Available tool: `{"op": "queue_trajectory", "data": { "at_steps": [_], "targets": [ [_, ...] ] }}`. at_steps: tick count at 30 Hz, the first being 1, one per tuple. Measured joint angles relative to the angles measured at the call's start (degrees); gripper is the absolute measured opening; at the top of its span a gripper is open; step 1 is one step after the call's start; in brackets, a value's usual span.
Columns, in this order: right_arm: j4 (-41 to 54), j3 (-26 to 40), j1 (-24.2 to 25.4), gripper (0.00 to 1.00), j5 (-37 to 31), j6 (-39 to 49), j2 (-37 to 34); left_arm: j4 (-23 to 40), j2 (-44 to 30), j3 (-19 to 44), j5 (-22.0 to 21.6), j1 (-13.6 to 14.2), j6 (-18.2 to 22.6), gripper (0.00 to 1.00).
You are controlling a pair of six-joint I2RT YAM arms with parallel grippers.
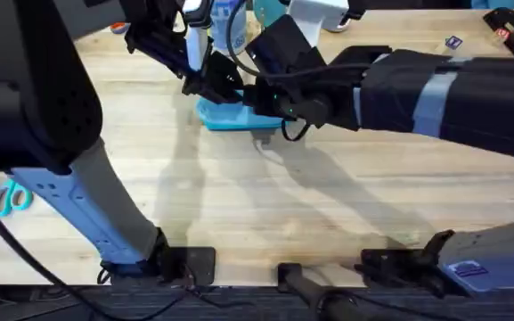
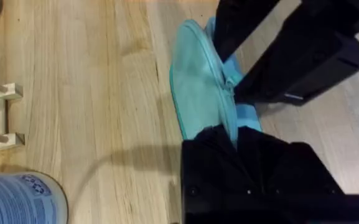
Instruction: Unzip the bag, pick up the pens from the table one at a time and place them inside, then zip the bag closed.
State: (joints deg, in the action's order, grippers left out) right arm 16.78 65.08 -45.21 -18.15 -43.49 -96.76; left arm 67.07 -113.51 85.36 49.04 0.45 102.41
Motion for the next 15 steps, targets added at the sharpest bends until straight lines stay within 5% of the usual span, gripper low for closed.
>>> {"op": "queue_trajectory", "data": {
  "at_steps": [8, 15],
  "targets": [
    [0.2, 0.0, 0.0, 0.067, 0.8, 0.0, 0.0, 0.0, 0.0, 0.0, 0.0, 0.0, 0.0, 0.042],
    [0.6, 0.0, 0.0, 0.034, 1.1, 0.0, 0.0, 0.2, 0.0, 0.0, 0.0, 0.0, 0.0, 0.042]
  ]
}}
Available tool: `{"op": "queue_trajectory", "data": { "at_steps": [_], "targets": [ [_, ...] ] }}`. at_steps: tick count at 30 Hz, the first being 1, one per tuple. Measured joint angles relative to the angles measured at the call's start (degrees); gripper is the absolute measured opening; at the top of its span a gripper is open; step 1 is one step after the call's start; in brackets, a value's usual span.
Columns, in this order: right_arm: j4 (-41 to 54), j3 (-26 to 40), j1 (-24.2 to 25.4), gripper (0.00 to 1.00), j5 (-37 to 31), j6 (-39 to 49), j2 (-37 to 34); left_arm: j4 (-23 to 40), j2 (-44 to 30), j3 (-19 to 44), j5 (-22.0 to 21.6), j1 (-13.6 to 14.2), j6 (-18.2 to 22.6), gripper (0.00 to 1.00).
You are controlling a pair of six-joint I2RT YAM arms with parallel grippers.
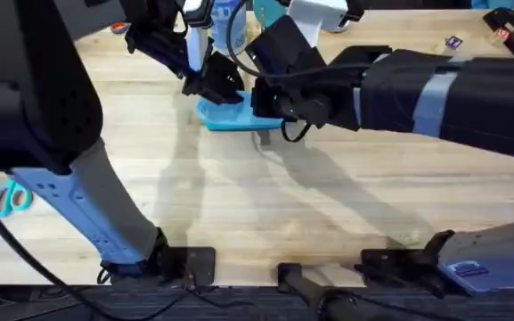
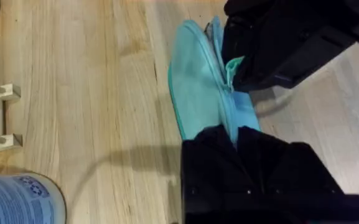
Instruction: Unzip the bag, pick up the pens from the table one at a time and place them inside, then zip the bag closed.
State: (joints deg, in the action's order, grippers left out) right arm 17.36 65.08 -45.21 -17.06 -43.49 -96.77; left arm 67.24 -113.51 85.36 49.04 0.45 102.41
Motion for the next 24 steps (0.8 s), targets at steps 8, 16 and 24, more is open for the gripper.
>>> {"op": "queue_trajectory", "data": {
  "at_steps": [8, 16, 24],
  "targets": [
    [0.6, 0.0, 0.0, 0.033, 0.2, 0.5, 0.4, 0.0, 0.0, 0.0, 0.0, 0.0, 0.0, 0.042],
    [4.0, 0.0, 1.0, 0.032, 0.2, 1.3, 3.2, 0.4, 0.0, 0.0, 1.4, 0.8, 0.0, 0.042],
    [5.4, 0.0, 4.8, 0.032, 3.1, 1.7, 4.6, -0.3, 0.0, 0.0, 3.4, 1.9, 0.0, 0.042]
  ]
}}
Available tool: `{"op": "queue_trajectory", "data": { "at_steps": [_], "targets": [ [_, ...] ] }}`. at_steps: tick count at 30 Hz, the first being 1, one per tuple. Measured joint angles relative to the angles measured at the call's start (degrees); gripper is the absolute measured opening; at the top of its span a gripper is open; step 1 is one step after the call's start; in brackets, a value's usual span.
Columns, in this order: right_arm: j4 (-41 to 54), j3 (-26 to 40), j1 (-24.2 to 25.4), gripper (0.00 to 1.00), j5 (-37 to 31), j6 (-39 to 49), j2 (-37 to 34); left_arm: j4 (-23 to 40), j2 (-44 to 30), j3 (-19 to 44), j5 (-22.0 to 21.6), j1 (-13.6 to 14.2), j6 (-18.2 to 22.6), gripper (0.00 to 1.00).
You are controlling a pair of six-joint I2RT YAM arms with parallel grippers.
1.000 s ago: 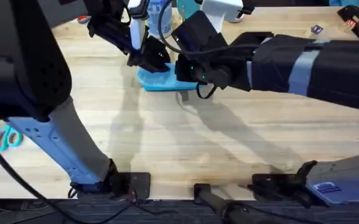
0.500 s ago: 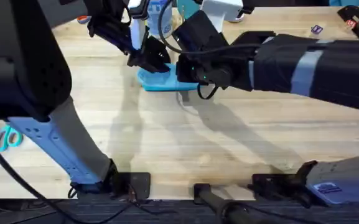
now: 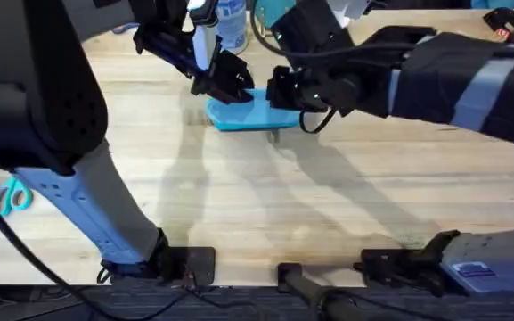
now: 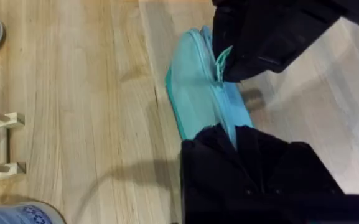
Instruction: Unzip the bag, pick up the pens from the table one at a time and place them inside, then zip the bag closed.
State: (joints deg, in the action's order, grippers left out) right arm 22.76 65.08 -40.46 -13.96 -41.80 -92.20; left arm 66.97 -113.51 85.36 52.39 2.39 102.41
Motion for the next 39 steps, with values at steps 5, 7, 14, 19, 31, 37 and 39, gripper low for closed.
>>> {"op": "queue_trajectory", "data": {
  "at_steps": [5, 7, 14, 19, 31, 37, 39],
  "targets": [
    [0.4, 0.0, 1.1, 0.033, 1.4, 0.6, 1.0, -0.2, 0.0, 0.0, 0.9, 0.2, 0.0, 0.042],
    [0.5, -0.1, 1.3, 0.033, 1.4, 1.2, 1.5, -0.2, 0.0, 0.0, 1.2, 0.3, 0.0, 0.042],
    [1.8, -0.7, 1.9, 0.033, 0.7, 2.8, 5.1, -0.2, 0.0, 0.0, 1.8, 0.3, 0.0, 0.042],
    [2.6, -0.8, 3.3, 0.033, -0.4, 4.2, 6.4, -0.1, 0.0, 0.0, 1.8, -0.1, 0.0, 0.042],
    [8.3, -0.9, 8.6, 0.032, -0.9, 5.0, 6.5, -0.1, 0.0, 0.0, 1.6, -0.1, 0.0, 0.042],
    [12.8, -0.9, 12.4, 0.034, 1.7, 4.9, 6.5, 0.0, 0.0, 0.0, 1.9, 0.1, 0.0, 0.042],
    [14.0, -0.9, 13.5, 0.034, 2.5, 4.4, 6.5, 0.0, 0.0, 0.0, 2.0, 0.5, 0.0, 0.042]
  ]
}}
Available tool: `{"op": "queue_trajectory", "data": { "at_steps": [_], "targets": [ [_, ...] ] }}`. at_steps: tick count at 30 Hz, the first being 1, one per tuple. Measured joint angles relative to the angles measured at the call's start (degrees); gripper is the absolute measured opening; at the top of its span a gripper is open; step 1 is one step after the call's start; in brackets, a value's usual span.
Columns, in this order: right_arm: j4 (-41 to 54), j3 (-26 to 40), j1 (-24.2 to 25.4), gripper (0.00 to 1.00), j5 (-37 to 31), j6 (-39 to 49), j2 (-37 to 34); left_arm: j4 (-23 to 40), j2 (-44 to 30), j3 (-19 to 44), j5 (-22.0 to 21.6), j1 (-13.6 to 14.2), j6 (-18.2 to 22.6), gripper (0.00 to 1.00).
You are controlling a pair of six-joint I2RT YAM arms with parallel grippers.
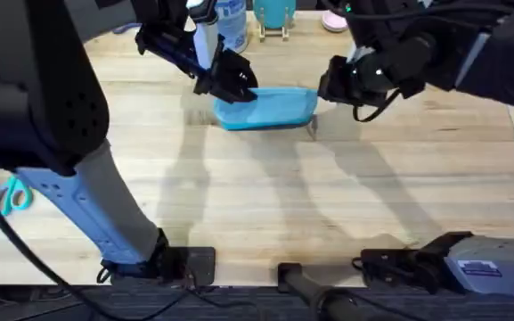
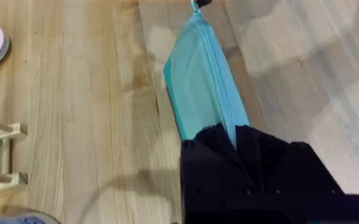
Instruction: Unzip the bag, pick up the pens from the table one at a time and place them inside, then zip the bag closed.
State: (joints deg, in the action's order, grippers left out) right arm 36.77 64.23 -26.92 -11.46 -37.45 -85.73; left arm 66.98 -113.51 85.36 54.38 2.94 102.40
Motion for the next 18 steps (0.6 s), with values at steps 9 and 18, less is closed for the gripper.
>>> {"op": "queue_trajectory", "data": {
  "at_steps": [9, 18],
  "targets": [
    [1.2, -1.6, 3.2, 0.033, -4.2, -3.8, -4.0, 0.1, 0.0, 0.0, -1.9, -0.2, 0.0, 0.042],
    [-0.4, -6.4, 4.7, 0.033, -8.0, -7.4, -5.0, 0.3, 0.0, 0.0, -2.8, -1.7, 0.0, 0.042]
  ]
}}
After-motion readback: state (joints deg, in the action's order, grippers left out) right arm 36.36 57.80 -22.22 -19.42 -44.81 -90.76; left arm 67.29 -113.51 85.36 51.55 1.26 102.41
